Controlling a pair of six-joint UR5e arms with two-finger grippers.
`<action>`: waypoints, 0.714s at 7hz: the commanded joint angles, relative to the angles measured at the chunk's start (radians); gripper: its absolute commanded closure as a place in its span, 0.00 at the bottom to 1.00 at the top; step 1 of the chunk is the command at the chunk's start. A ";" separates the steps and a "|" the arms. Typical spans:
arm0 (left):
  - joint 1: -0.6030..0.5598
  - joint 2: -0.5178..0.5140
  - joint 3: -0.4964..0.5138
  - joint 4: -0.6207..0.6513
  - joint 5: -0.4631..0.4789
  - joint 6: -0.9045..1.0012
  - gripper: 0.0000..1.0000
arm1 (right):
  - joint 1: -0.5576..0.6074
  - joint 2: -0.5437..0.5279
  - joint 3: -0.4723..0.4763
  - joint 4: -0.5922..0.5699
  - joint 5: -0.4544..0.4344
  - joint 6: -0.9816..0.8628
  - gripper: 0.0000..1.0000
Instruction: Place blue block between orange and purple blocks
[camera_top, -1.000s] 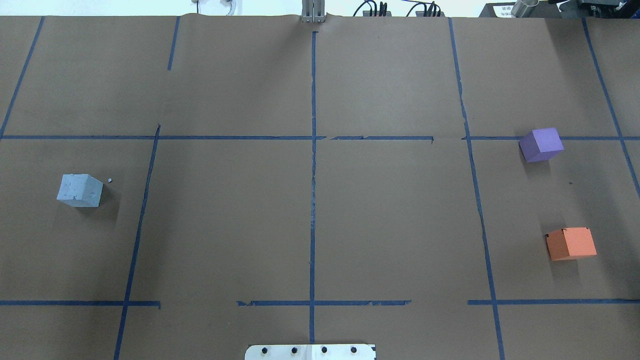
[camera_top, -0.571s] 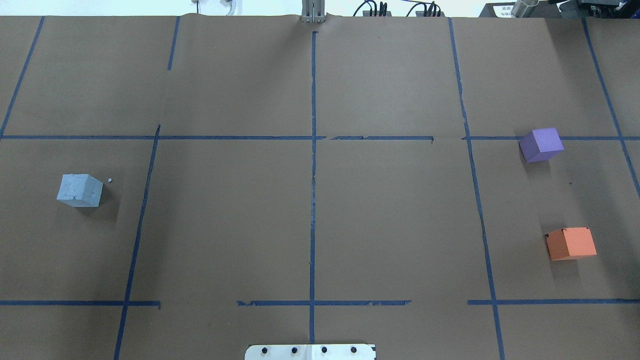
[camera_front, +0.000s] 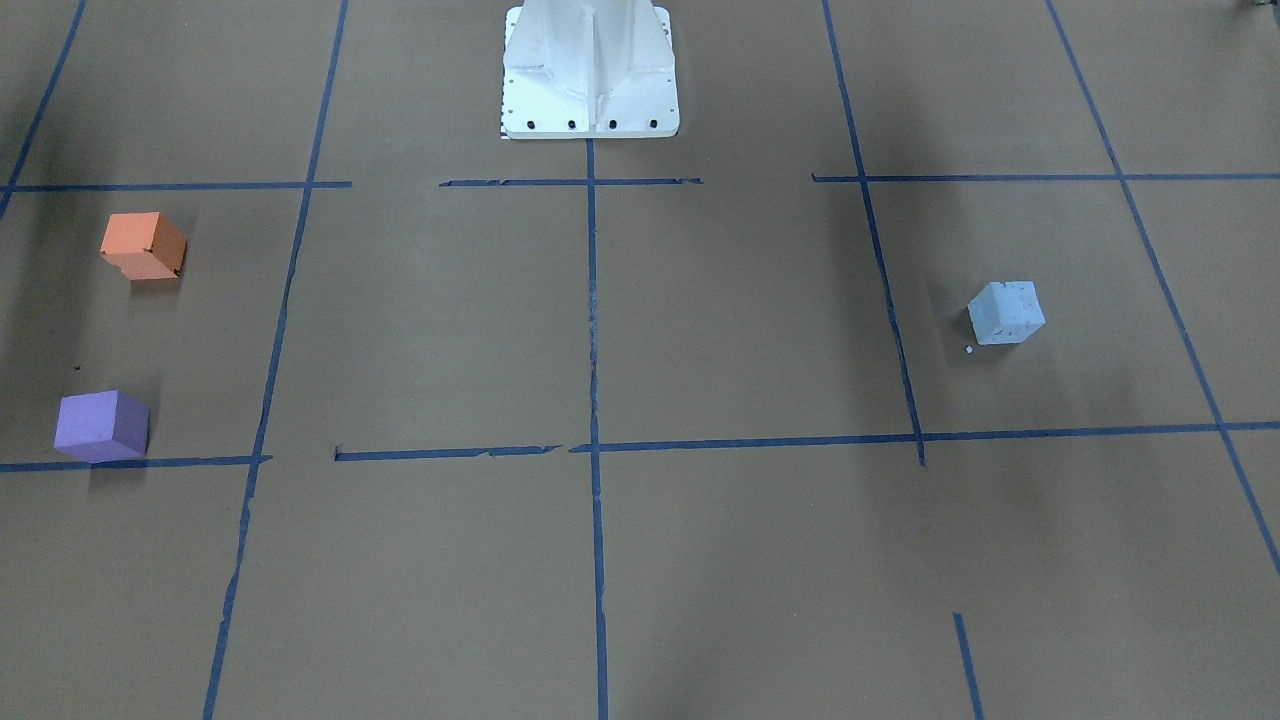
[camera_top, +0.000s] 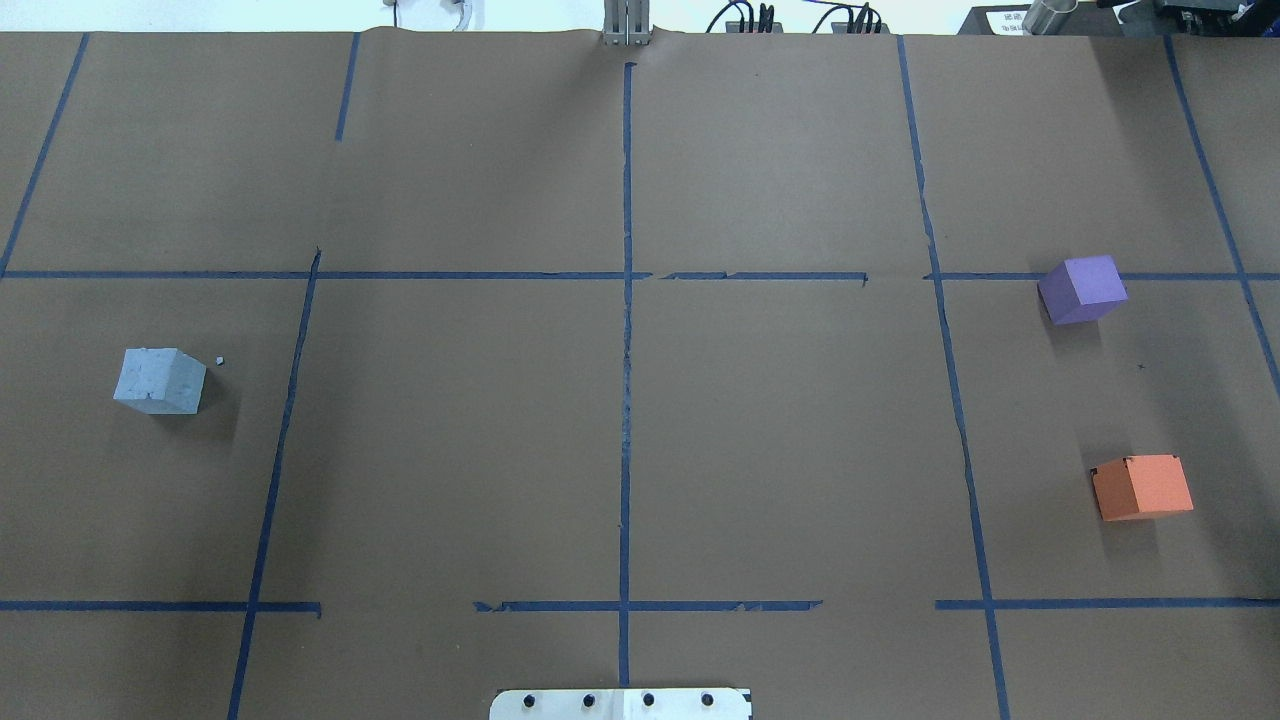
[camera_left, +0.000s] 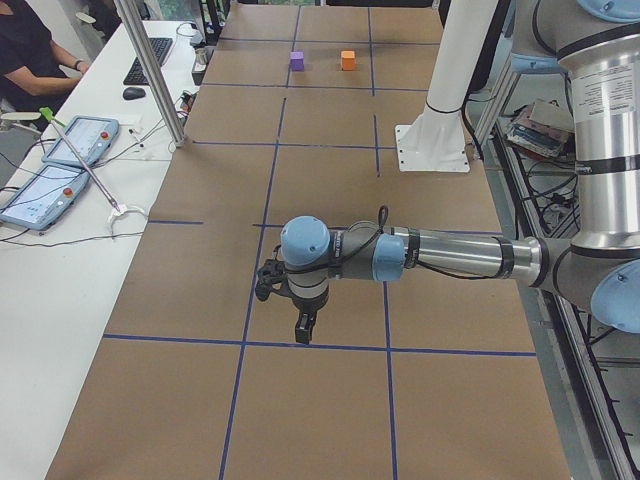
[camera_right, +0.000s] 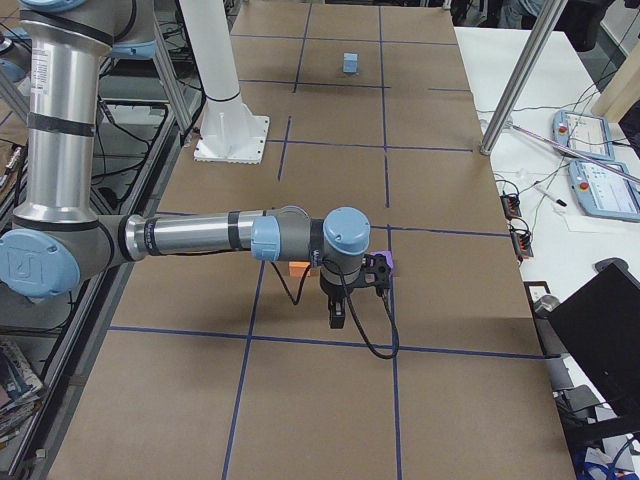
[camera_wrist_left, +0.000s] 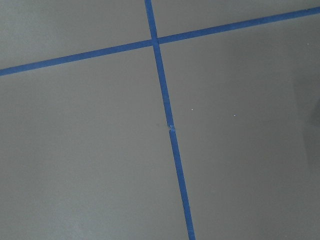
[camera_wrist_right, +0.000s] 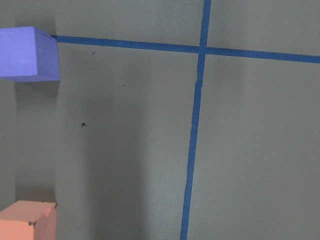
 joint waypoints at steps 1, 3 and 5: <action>0.001 0.003 -0.009 -0.001 -0.032 -0.002 0.00 | -0.003 0.001 0.006 0.000 -0.001 0.006 0.00; 0.091 -0.012 -0.009 -0.070 -0.036 -0.202 0.00 | -0.011 0.001 0.006 -0.001 -0.001 0.009 0.00; 0.316 -0.034 -0.008 -0.316 -0.028 -0.659 0.00 | -0.018 0.001 0.005 -0.001 -0.001 0.009 0.00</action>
